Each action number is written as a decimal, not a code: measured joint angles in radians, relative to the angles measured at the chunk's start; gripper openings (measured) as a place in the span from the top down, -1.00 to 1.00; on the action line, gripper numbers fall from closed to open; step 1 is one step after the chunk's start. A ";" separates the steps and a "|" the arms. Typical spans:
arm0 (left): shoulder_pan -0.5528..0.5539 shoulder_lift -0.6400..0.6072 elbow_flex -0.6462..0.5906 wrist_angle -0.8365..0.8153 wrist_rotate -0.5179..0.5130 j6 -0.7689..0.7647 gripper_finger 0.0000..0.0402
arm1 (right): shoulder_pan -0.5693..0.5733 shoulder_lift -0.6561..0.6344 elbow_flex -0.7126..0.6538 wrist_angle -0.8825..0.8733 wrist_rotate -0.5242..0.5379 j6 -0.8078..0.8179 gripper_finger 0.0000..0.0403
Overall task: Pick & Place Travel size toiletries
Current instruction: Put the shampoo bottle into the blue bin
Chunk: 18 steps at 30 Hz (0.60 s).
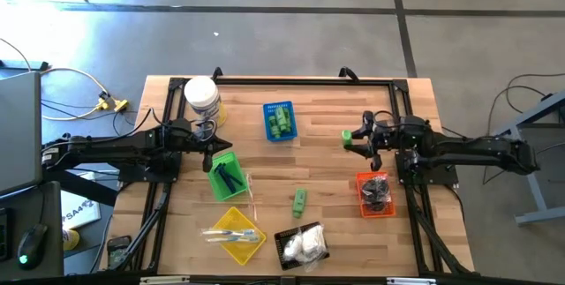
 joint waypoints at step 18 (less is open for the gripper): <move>0.000 0.000 0.000 0.018 0.000 0.000 1.00 | -0.016 0.193 0.275 -0.130 0.109 0.036 0.31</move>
